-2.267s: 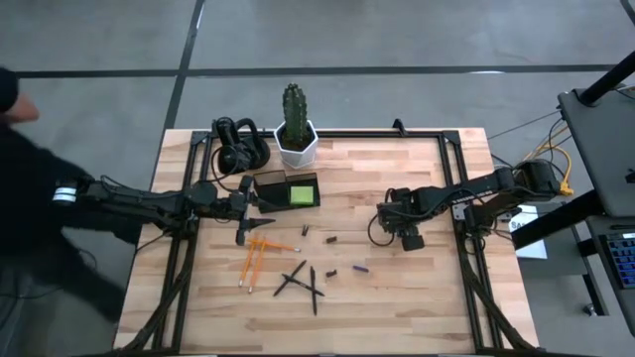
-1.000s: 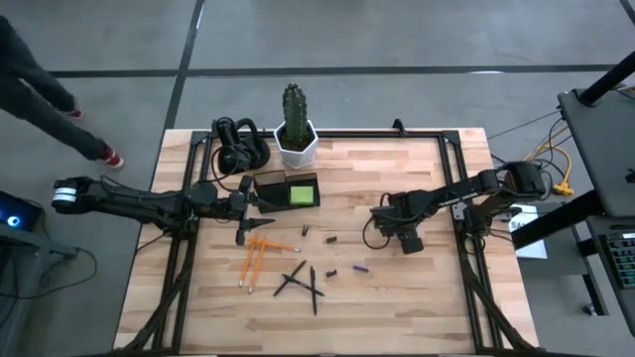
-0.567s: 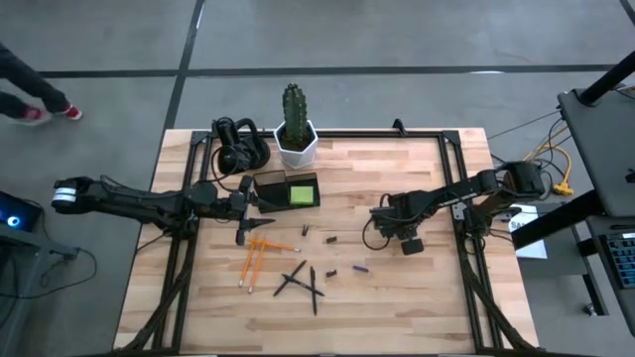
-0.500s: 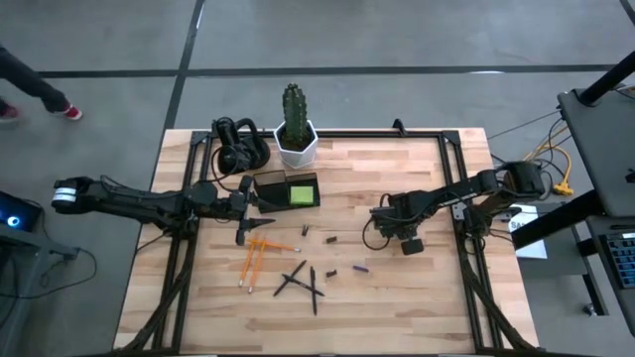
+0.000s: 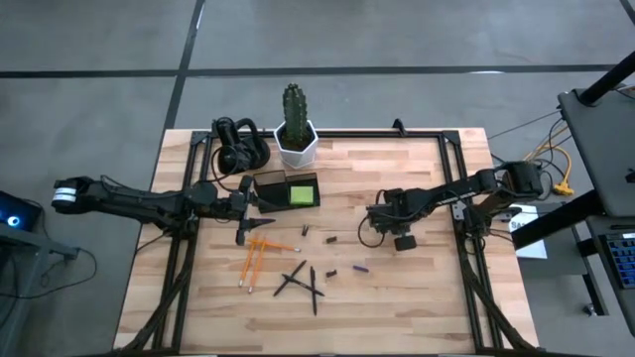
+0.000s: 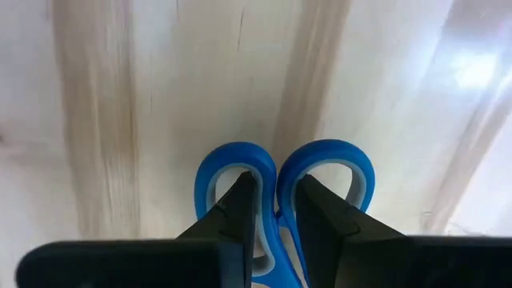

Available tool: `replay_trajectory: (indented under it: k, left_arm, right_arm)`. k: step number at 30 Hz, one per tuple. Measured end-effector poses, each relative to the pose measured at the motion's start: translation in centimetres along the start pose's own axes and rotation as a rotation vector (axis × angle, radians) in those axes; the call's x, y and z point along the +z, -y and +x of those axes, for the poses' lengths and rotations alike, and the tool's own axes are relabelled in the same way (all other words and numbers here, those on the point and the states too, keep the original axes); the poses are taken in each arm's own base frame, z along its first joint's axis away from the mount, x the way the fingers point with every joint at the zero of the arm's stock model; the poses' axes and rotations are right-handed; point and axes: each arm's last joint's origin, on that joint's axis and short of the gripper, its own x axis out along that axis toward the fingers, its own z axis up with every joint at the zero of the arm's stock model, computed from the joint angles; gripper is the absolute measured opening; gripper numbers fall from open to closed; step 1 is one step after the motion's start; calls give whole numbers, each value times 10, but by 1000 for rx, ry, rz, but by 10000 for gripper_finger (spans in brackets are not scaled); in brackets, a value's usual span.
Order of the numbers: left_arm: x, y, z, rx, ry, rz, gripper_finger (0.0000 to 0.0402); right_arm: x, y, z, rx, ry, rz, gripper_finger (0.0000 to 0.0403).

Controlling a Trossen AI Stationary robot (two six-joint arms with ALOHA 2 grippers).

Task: Pick and place office supplies into organizer
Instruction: Put the blue scissors into the black desk organizer

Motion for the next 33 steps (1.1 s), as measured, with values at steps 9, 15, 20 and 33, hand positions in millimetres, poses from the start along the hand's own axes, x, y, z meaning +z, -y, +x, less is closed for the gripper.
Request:
replay_trajectory:
  k: [9, 15, 20, 33]
  left_arm:
    - [0, 0, 0, 0, 1, 0, 157]
    - [0, 0, 0, 0, 0, 0, 157]
    - [0, 0, 0, 0, 0, 0, 157]
    - [0, 0, 0, 0, 0, 1, 157]
  right_arm:
    - [22, 8, -26, -75, 100, -18, 54]
    - [39, 16, -50, -143, 191, -14, 54]
    - [53, 21, -67, -174, 297, -18, 54]
    - [82, 55, -110, -254, 596, 86, 54]
